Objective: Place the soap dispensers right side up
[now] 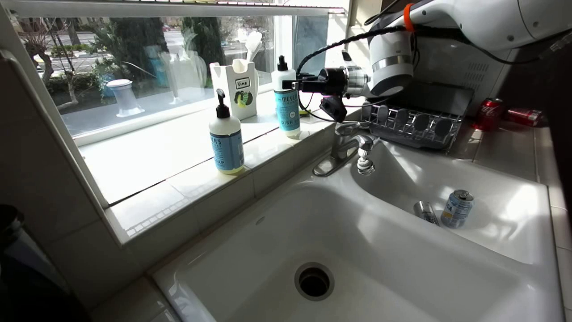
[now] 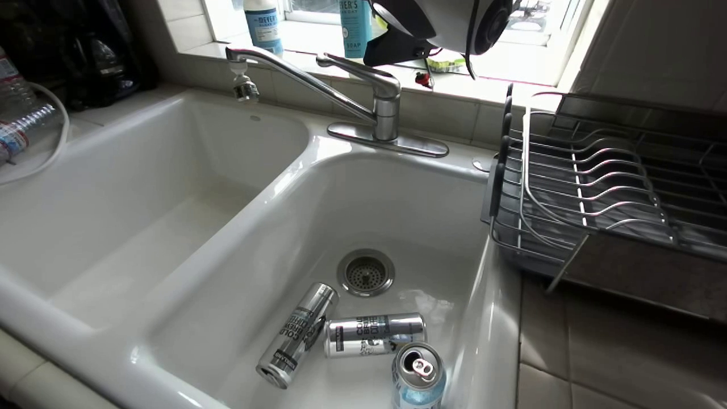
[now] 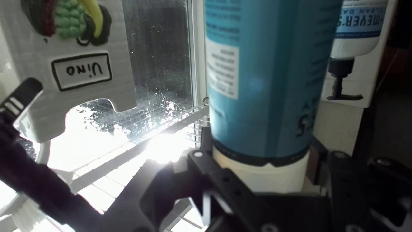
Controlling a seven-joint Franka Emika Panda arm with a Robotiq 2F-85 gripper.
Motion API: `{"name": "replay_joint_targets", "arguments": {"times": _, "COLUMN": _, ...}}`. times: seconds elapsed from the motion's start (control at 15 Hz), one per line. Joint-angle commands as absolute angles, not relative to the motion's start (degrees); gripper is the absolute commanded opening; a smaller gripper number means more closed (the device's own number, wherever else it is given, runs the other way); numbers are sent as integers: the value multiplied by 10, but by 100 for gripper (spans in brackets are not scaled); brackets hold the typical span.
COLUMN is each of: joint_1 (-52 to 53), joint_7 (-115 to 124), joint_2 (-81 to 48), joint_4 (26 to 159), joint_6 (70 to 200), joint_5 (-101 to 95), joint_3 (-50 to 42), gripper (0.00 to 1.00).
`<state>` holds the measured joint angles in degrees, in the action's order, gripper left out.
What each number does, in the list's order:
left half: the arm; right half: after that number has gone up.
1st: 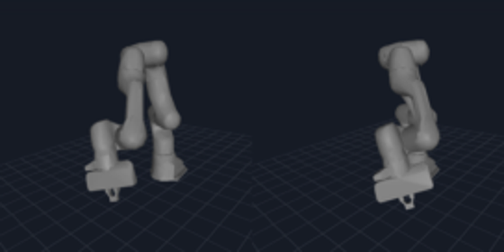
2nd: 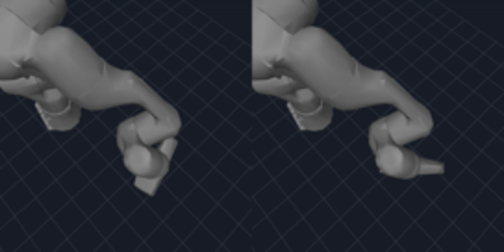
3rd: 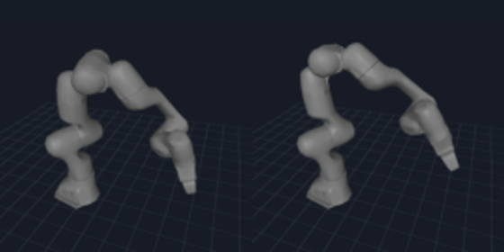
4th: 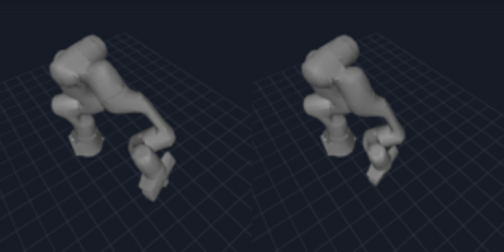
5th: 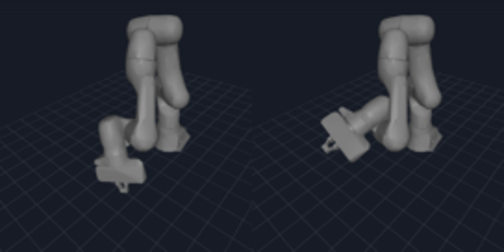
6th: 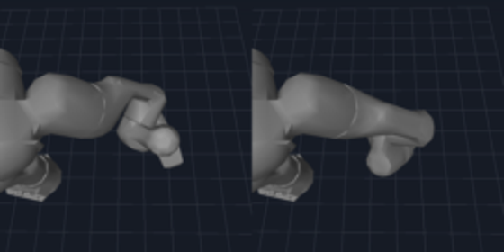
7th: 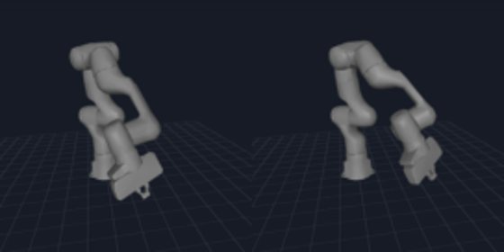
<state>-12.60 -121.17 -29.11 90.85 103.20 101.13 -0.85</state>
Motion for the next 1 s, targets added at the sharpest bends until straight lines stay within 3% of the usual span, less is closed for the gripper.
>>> {"name": "replay_joint_targets", "arguments": {"times": 0.0, "joint_1": -114, "joint_7": -1210, "joint_2": -291, "joint_4": 924, "joint_6": 1024, "joint_5": 1022, "joint_3": -25, "gripper": 39}}
{"name": "replay_joint_targets", "arguments": {"times": 0.07, "joint_1": -113, "joint_7": -1208, "joint_2": -292, "joint_4": 924, "joint_6": 1024, "joint_5": 1020, "joint_3": -26, "gripper": 89}}
{"name": "replay_joint_targets", "arguments": {"times": 0.27, "joint_1": -110, "joint_7": -1205, "joint_2": -291, "joint_4": 926, "joint_6": 1027, "joint_5": 1018, "joint_3": -30, "gripper": 100}}
{"name": "replay_joint_targets", "arguments": {"times": 0.93, "joint_1": -84, "joint_7": -1172, "joint_2": -216, "joint_4": 952, "joint_6": 1115, "joint_5": 949, "joint_3": -67, "gripper": 100}}
